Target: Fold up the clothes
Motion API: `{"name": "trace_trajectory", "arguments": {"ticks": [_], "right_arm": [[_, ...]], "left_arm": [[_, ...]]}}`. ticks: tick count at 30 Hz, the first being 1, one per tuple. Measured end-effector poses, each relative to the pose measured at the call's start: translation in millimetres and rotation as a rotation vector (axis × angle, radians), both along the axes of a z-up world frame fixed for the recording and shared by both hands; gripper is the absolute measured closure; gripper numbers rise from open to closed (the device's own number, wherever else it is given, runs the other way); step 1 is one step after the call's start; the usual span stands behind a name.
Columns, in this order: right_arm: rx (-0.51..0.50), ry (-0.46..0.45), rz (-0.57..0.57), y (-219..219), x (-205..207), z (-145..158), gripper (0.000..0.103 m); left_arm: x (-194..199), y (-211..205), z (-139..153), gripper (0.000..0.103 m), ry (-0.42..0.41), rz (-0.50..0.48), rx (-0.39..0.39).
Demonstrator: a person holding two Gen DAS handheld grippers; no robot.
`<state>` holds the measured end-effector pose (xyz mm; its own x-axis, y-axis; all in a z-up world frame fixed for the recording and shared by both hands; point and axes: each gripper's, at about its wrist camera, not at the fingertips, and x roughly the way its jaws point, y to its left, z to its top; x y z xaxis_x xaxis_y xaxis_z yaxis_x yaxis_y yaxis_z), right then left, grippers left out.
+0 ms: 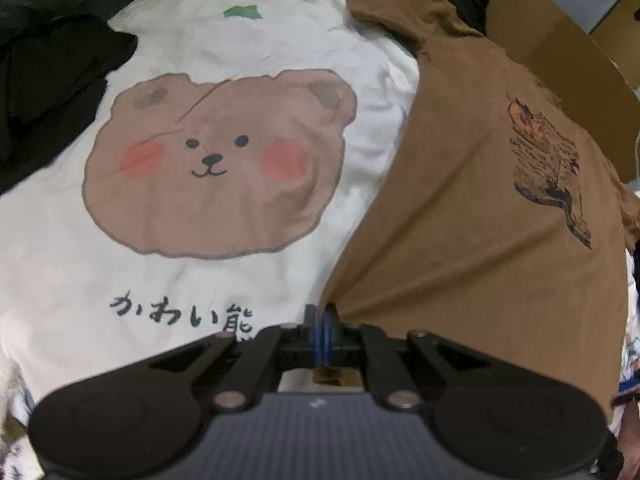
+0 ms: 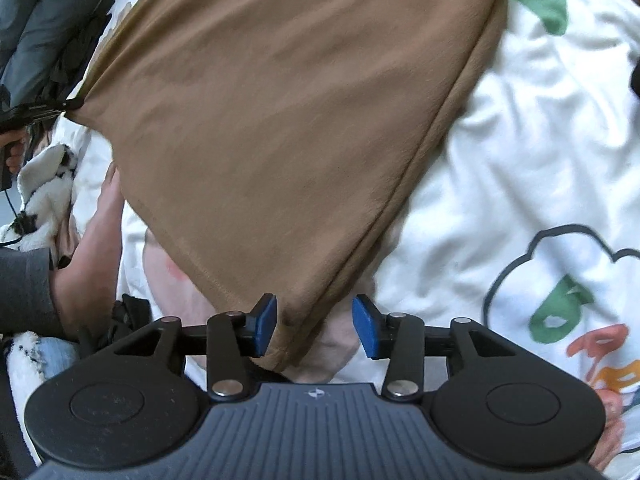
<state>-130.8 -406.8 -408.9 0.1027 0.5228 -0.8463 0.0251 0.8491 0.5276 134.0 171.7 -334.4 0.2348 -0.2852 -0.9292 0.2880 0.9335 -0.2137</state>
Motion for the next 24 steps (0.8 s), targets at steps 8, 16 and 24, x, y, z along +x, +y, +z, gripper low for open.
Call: {"name": "trace_trajectory", "arguments": {"ticks": [8, 16, 24], "right_arm": [[0.011, 0.027, 0.081, 19.5, -2.2, -11.0, 0.099], [0.008, 0.052, 0.167, 21.9, -8.5, -4.1, 0.1], [-0.031, 0.064, 0.193, 16.5, -9.9, -2.9, 0.099]], "left_arm": [[-1.0, 1.9, 3.7, 0.101, -0.003, -0.01, -0.006], [-8.0, 0.9, 0.6, 0.101, 0.039, -0.018, -0.02], [-6.2, 0.1, -10.3, 0.095, 0.064, 0.008, 0.011]]}}
